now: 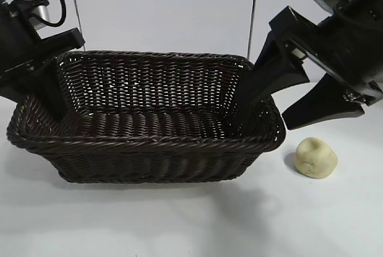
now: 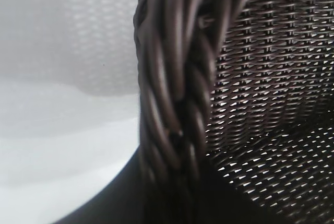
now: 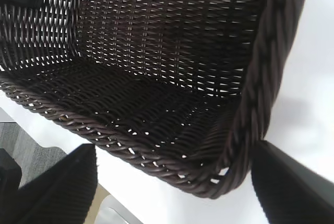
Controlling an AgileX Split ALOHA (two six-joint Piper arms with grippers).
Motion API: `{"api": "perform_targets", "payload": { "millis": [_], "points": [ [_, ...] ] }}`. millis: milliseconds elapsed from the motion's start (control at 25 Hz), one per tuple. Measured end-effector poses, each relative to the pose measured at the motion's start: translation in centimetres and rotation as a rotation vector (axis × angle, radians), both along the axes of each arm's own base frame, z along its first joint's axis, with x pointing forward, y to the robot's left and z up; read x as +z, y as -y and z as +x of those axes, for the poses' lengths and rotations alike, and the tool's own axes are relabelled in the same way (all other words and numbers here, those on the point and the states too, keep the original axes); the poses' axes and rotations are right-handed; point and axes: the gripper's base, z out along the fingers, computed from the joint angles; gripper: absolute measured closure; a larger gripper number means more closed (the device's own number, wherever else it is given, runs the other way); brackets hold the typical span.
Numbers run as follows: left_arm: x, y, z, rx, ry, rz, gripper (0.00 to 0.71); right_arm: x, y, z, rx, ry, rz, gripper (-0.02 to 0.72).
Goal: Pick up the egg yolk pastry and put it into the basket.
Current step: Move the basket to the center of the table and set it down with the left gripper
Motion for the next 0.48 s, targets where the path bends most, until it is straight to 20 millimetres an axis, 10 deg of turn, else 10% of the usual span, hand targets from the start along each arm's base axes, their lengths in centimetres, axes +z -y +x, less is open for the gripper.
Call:
{"api": "perform_targets", "payload": {
  "millis": [480],
  "points": [
    [0.00, -0.01, 0.09, -0.050, 0.032, 0.005, 0.614, 0.00, 0.00, 0.00, 0.000, 0.000, 0.000, 0.122]
  ]
}}
